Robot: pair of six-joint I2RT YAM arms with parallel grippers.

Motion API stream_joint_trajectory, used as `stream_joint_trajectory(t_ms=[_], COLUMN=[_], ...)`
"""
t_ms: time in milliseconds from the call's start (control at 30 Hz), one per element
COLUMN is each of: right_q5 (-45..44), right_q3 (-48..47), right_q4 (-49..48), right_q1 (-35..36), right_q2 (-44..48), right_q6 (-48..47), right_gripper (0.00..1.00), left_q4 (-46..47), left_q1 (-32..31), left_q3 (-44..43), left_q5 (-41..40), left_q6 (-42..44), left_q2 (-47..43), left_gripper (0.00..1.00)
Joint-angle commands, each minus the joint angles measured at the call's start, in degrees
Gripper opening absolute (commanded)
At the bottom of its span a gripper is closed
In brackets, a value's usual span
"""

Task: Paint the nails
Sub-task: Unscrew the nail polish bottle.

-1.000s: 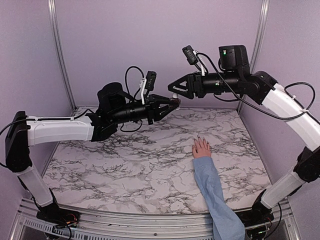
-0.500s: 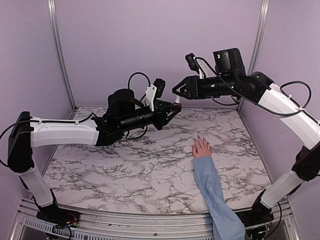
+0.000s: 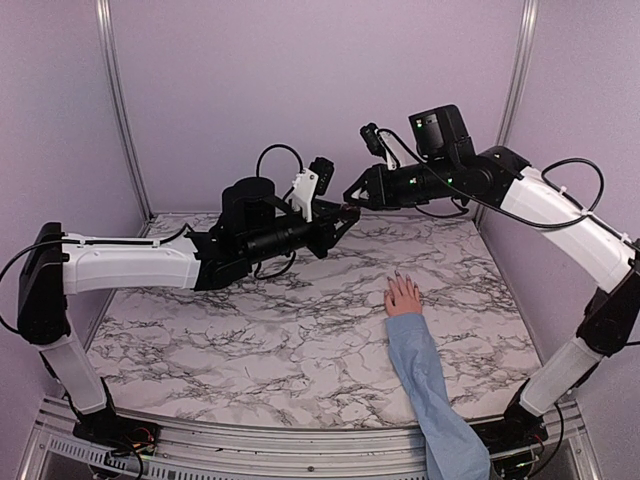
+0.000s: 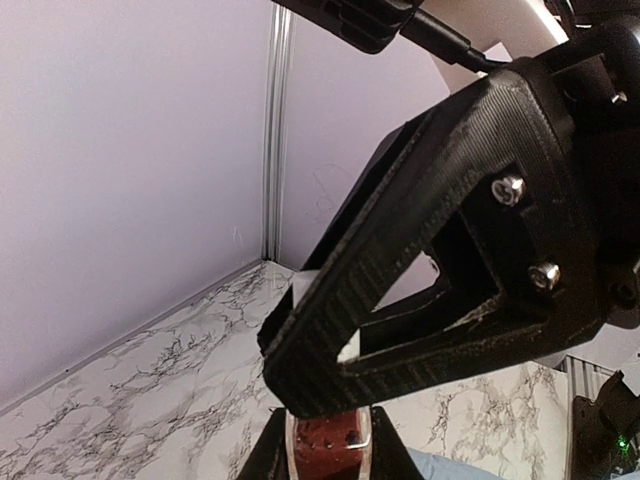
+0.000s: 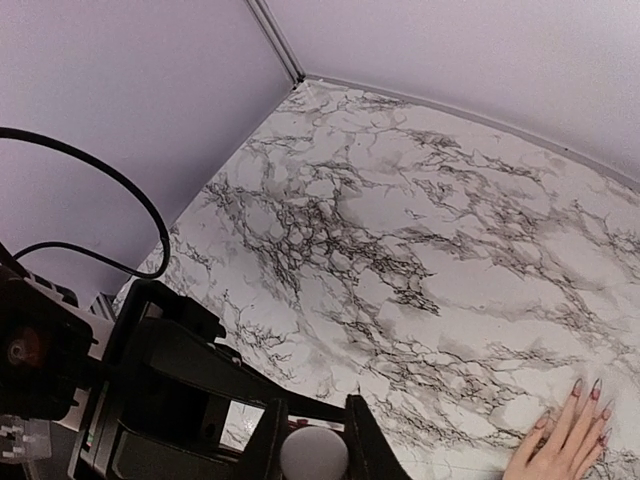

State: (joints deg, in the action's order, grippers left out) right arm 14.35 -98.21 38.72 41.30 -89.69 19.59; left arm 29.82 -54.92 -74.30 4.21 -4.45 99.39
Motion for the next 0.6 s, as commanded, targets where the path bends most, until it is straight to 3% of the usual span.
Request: stream_joint_trajectory(t_ms=[0,233,567], right_q5=[2.2,9.3,22.3], right_q3=[-0.7,-0.4,1.2], right_q4=[-2.4,-5.0,-9.2], right_q1=[0.3,0.2,0.2], right_q2=[1.4,1.9,3.2], right_q6=[-0.2,-8.0,-14.6], right_gripper=[0.11,0.05,0.02], left_q4=[0.4,2.9,11.4], left_q1=[-0.4,0.6,3.0], left_q3=[-2.0,-2.0,-2.6], left_q5=[0.2,13.2,29.4], left_q6=[1.1,-0.1,-9.7], left_q2=[0.4,0.4,0.1], left_gripper=[0.00,0.00,0.00])
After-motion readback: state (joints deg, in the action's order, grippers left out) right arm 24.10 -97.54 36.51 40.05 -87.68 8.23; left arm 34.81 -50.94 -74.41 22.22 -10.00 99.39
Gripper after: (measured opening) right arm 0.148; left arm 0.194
